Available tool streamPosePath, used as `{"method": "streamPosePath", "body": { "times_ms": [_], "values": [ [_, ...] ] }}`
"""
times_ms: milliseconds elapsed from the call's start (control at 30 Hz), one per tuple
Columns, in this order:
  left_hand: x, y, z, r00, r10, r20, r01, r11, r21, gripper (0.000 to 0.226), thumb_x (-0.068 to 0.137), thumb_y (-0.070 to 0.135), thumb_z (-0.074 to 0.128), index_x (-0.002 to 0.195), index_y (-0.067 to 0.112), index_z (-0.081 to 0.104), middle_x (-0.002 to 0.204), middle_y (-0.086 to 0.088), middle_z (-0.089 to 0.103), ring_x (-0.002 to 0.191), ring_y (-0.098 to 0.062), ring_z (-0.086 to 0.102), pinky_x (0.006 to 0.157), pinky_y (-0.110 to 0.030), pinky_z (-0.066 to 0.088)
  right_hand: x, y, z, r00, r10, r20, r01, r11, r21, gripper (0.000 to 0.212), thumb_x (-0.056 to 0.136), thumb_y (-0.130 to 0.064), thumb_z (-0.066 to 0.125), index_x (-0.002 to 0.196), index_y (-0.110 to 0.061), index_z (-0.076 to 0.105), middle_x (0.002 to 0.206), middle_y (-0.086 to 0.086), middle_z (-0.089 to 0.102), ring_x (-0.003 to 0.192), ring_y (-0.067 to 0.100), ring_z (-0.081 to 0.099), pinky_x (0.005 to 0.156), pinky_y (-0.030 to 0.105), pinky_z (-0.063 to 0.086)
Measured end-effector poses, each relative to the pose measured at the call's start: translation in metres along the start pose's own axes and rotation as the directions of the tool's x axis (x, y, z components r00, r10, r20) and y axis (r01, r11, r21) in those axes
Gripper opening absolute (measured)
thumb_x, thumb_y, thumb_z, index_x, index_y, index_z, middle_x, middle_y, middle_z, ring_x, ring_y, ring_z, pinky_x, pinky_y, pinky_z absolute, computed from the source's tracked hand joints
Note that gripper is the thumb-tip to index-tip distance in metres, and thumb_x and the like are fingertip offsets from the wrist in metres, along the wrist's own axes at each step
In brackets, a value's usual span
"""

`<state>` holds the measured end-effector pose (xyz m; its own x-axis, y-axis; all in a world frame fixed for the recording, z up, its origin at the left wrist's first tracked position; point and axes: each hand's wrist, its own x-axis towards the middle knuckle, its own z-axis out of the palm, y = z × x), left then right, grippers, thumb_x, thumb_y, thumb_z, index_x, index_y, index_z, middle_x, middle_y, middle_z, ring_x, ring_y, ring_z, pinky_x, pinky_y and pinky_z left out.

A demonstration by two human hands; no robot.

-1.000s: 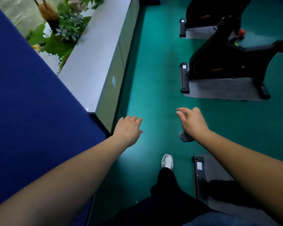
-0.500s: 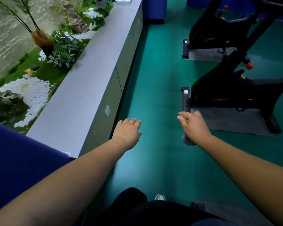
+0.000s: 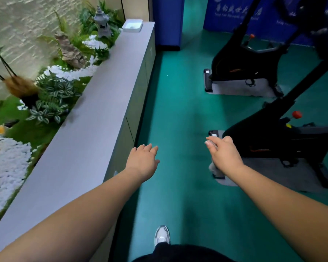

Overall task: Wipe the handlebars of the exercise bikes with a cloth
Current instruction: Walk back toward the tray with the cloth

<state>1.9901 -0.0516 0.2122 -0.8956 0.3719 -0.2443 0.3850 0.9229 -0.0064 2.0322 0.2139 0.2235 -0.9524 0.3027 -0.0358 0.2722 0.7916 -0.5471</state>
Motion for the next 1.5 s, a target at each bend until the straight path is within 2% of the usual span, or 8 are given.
{"method": "streamPosePath", "body": {
  "times_ms": [200,433,600,900,1067,1300,1500],
  "values": [
    [0.103,-0.028,-0.029,0.999,0.035,0.010,-0.036,0.999,0.032,0.058,0.099,0.045,0.034,0.150,0.022,0.020,0.156,-0.002,0.025,0.141,-0.024,0.025,0.114,-0.041,0.023,0.098,-0.014,-0.004,0.998,0.022,-0.053,-0.020,0.999,0.026,0.032,0.097,-0.034,0.050,0.124,-0.022,0.062,0.105,0.011,0.044,0.096,0.029,0.055,0.088,0.027,0.039],
    [0.239,-0.034,-0.055,0.999,0.039,0.019,-0.040,0.999,0.029,0.060,0.098,0.046,0.034,0.151,0.020,0.020,0.157,-0.003,0.024,0.143,-0.025,0.023,0.116,-0.042,0.020,0.234,0.004,-0.001,0.997,0.047,-0.058,-0.047,0.999,-0.004,0.033,0.096,-0.037,0.049,0.124,-0.024,0.062,0.099,0.006,0.039,0.087,0.029,0.054,0.084,0.030,0.041],
    [0.343,-0.028,-0.084,1.000,-0.006,0.022,0.006,1.000,0.001,0.060,0.098,0.047,0.034,0.151,0.021,0.020,0.157,-0.001,0.024,0.143,-0.024,0.022,0.116,-0.043,0.021,0.341,0.012,-0.016,0.997,0.045,-0.055,-0.045,0.999,-0.008,0.032,0.097,-0.037,0.047,0.123,-0.025,0.061,0.102,0.007,0.040,0.082,0.026,0.052,0.078,0.031,0.044],
    [0.482,-0.034,-0.139,1.000,-0.008,0.005,0.008,1.000,0.026,0.058,0.099,0.047,0.033,0.150,0.022,0.022,0.157,-0.001,0.025,0.142,-0.023,0.025,0.115,-0.042,0.024,0.499,0.003,-0.048,0.999,0.030,-0.025,-0.032,0.997,-0.065,0.036,0.099,-0.039,0.041,0.130,-0.026,0.054,0.108,0.007,0.040,0.074,0.019,0.050,0.060,0.026,0.039],
    [0.571,-0.054,-0.160,1.000,0.022,-0.012,-0.021,0.999,0.045,0.057,0.099,0.046,0.034,0.149,0.022,0.024,0.156,-0.002,0.027,0.141,-0.024,0.027,0.114,-0.042,0.024,0.585,0.002,-0.036,0.999,0.038,-0.017,-0.039,0.996,-0.075,0.037,0.098,-0.041,0.041,0.131,-0.027,0.053,0.113,0.009,0.041,0.096,0.027,0.052,0.086,0.034,0.044],
    [0.711,-0.089,-0.194,0.996,0.079,-0.031,-0.078,0.996,0.042,0.058,0.099,0.045,0.035,0.149,0.020,0.023,0.156,-0.002,0.026,0.143,-0.024,0.024,0.115,-0.043,0.023,0.721,-0.013,-0.022,0.997,0.073,-0.016,-0.074,0.991,-0.115,0.036,0.098,-0.036,0.043,0.131,-0.026,0.053,0.112,0.014,0.043,0.092,0.035,0.055,0.085,0.039,0.047],
    [0.813,-0.109,-0.219,0.992,0.127,0.004,-0.127,0.990,0.060,0.058,0.099,0.045,0.035,0.150,0.020,0.023,0.155,-0.002,0.027,0.141,-0.024,0.026,0.114,-0.042,0.024,0.814,-0.028,-0.016,0.992,0.119,-0.030,-0.121,0.989,-0.088,0.037,0.099,-0.038,0.042,0.132,-0.027,0.053,0.112,0.013,0.043,0.090,0.033,0.056,0.084,0.036,0.047]
  ]
}}
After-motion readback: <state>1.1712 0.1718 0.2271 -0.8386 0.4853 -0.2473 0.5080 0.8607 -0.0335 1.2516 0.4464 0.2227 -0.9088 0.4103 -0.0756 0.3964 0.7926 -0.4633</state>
